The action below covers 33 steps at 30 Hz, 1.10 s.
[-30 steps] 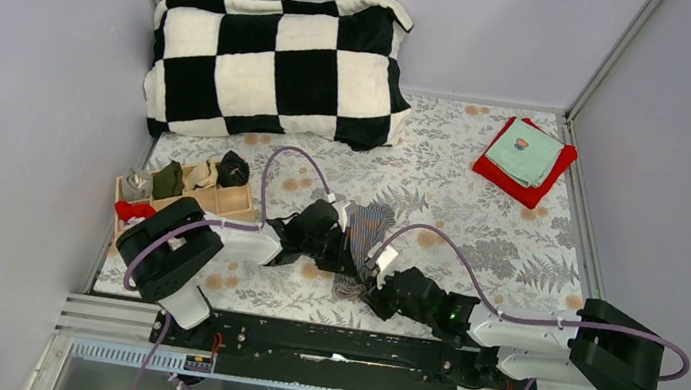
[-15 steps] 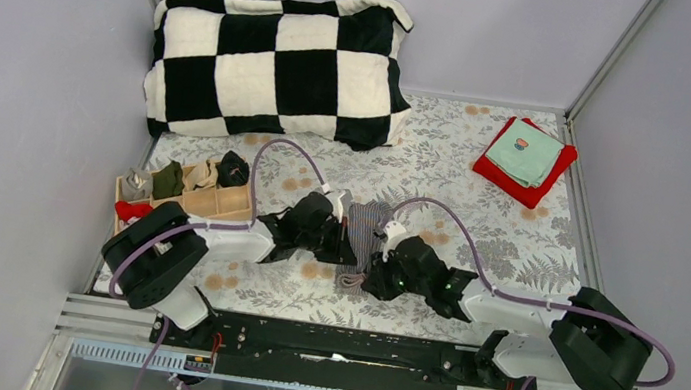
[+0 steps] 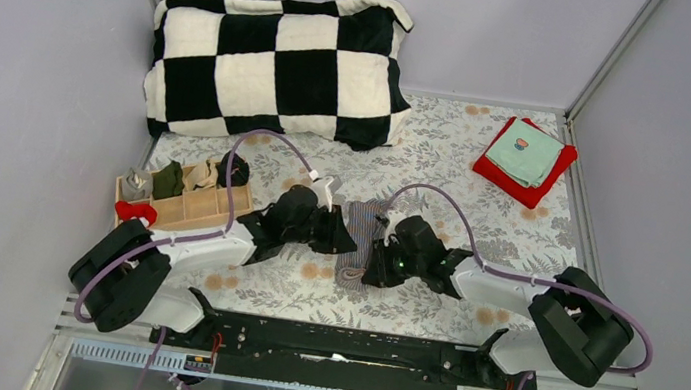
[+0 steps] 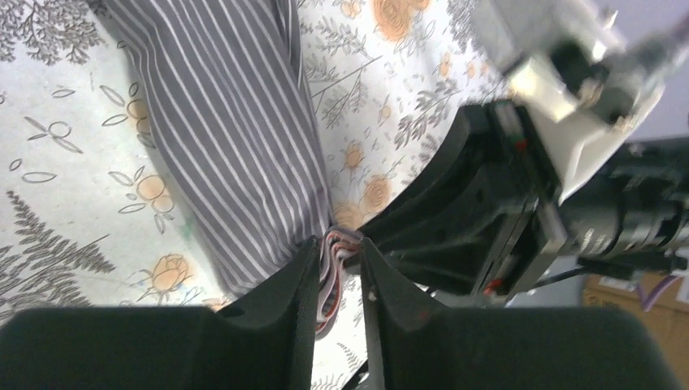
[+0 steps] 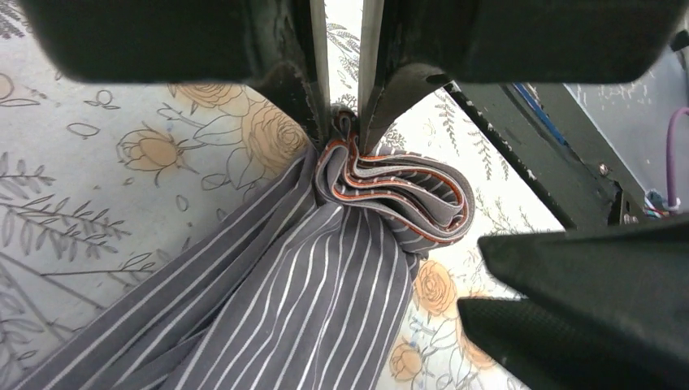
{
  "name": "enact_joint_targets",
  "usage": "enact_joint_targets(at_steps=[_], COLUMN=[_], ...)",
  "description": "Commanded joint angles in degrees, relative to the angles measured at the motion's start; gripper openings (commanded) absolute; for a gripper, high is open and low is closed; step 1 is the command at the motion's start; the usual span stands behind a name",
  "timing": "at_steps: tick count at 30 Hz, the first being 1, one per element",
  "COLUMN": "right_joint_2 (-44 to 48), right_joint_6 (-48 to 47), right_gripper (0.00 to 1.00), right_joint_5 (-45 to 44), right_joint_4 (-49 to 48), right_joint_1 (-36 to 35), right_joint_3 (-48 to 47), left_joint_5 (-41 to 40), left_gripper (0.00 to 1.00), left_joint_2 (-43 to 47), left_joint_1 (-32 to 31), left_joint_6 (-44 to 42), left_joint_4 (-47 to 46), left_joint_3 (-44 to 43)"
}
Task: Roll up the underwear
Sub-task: Roll the underwear to the center of the board.
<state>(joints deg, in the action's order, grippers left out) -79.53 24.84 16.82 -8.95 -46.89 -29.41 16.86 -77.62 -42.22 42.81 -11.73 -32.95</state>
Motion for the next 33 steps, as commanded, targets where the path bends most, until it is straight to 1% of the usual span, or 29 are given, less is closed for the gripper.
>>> enact_joint_targets(at_steps=[1, 5, 8, 11, 14, 21, 27, 33], right_joint_2=[-2.2, -4.06, -6.01, -7.85, -9.63, -12.32, -13.34, -14.05], right_joint_6=[1.45, 3.1, 3.06, 3.0, 2.98, 3.32, 3.37, 3.19], right_gripper=[0.03, 0.06, 0.08, 0.09, 0.09, 0.1, 0.11, 0.12], right_joint_5=[1.96, 3.82, 4.91, 5.92, 6.66, 8.62, 9.62, 10.3], right_joint_4=[5.4, 8.53, 12.91, 14.68, 16.27, 17.59, 18.17, 18.6], right_joint_1=[2.76, 4.9, 5.79, 6.23, 6.68, 7.97, 8.87, 9.43], right_joint_3=[-3.97, -6.69, -9.27, -11.24, -12.91, -13.98, -14.67, -15.23], left_joint_5=[-1.02, -0.34, 0.13, 0.19, 0.11, 1.85, -1.75, -3.81], left_gripper=[0.33, 0.43, 0.5, 0.55, 0.56, 0.58, 0.58, 0.58], left_joint_2=[1.78, 2.56, 2.66, 2.48, 1.78, 0.41, -0.82, -1.7], left_joint_1=[0.5, 0.5, 0.54, 0.48, 0.49, -0.49, -4.24, -5.56], left_joint_6=[-2.27, -3.25, -3.83, -4.4, -5.19, -8.06, -10.84, -11.74], left_joint_4=[0.56, -0.31, -0.95, -1.36, -1.57, -3.42, -0.77, -0.84], left_joint_3=[3.06, 4.9, 5.73, 5.9, 5.48, 5.1, 3.51, 3.52])
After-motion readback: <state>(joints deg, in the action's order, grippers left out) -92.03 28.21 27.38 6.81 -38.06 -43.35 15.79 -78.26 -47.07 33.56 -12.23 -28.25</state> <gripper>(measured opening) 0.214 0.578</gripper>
